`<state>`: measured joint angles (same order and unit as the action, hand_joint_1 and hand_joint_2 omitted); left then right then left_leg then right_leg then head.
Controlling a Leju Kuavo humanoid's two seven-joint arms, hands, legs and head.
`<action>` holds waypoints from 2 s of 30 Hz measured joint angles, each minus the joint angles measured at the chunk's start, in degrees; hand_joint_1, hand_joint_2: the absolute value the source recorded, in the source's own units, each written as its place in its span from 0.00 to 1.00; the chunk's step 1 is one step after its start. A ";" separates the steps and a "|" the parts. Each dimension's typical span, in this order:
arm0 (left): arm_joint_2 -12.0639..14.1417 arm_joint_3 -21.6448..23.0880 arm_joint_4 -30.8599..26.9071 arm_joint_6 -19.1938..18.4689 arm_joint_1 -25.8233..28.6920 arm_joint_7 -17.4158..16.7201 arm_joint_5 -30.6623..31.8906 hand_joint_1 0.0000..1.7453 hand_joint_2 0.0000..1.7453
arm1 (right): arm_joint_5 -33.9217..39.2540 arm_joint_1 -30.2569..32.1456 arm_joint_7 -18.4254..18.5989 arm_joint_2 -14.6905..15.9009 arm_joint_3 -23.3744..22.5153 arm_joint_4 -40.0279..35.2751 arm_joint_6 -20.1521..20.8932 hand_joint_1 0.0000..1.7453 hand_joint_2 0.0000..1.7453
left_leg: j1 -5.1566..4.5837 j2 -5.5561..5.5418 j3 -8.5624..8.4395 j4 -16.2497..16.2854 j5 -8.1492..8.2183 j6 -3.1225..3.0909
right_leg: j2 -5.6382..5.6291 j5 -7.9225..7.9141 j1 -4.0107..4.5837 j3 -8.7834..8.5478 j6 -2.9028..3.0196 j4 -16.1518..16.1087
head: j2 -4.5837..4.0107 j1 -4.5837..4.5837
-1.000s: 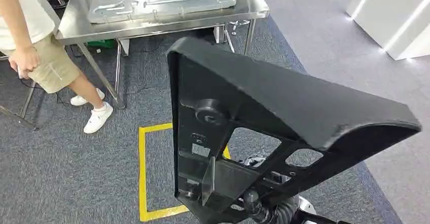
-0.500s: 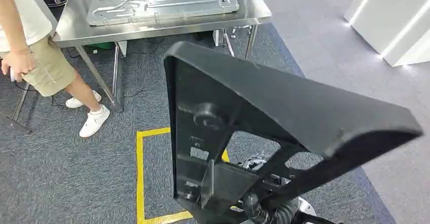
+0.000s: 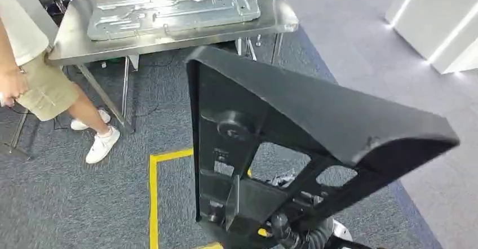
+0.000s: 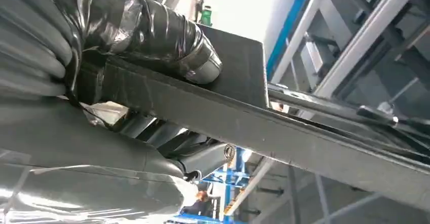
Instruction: Take the parts from the cabinet and place them on the table.
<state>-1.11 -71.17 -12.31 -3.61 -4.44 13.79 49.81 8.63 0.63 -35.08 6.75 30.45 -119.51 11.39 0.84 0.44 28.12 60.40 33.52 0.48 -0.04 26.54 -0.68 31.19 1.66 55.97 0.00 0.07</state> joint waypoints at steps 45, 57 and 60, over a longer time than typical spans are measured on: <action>0.20 -0.98 0.00 0.00 0.78 0.52 0.94 0.00 0.00 | -4.92 0.84 0.02 1.22 -0.37 0.94 -2.84 1.00 1.00 | -0.24 -1.14 4.68 -2.76 -7.49 -3.45 | -0.12 5.48 0.46 -3.54 -2.43 5.69 | -0.02 -0.09; -0.09 -1.05 0.02 0.00 0.87 0.59 0.94 0.00 0.00 | -3.80 1.36 -0.50 1.27 -0.50 0.76 -3.34 1.00 1.00 | -0.29 -2.17 -1.63 -3.18 -2.74 -1.84 | -0.42 -1.65 1.40 4.49 -0.48 2.01 | -0.02 -0.15; -0.18 -1.05 0.02 -0.02 0.73 0.66 0.94 0.00 0.00 | -3.80 1.39 -0.55 1.22 -0.50 0.46 -3.34 1.00 1.00 | -0.35 -1.45 -1.37 -0.41 -2.00 -1.14 | -0.23 -1.29 0.49 1.47 0.43 0.47 | -0.02 -0.13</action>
<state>-1.29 -72.22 -12.28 -3.63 -3.71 14.45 50.75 4.83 2.02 -35.63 7.98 29.94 -119.05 8.04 0.49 -1.01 26.75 59.99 31.52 -0.66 -0.27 25.25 -0.19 32.66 2.09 56.45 -0.02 -0.07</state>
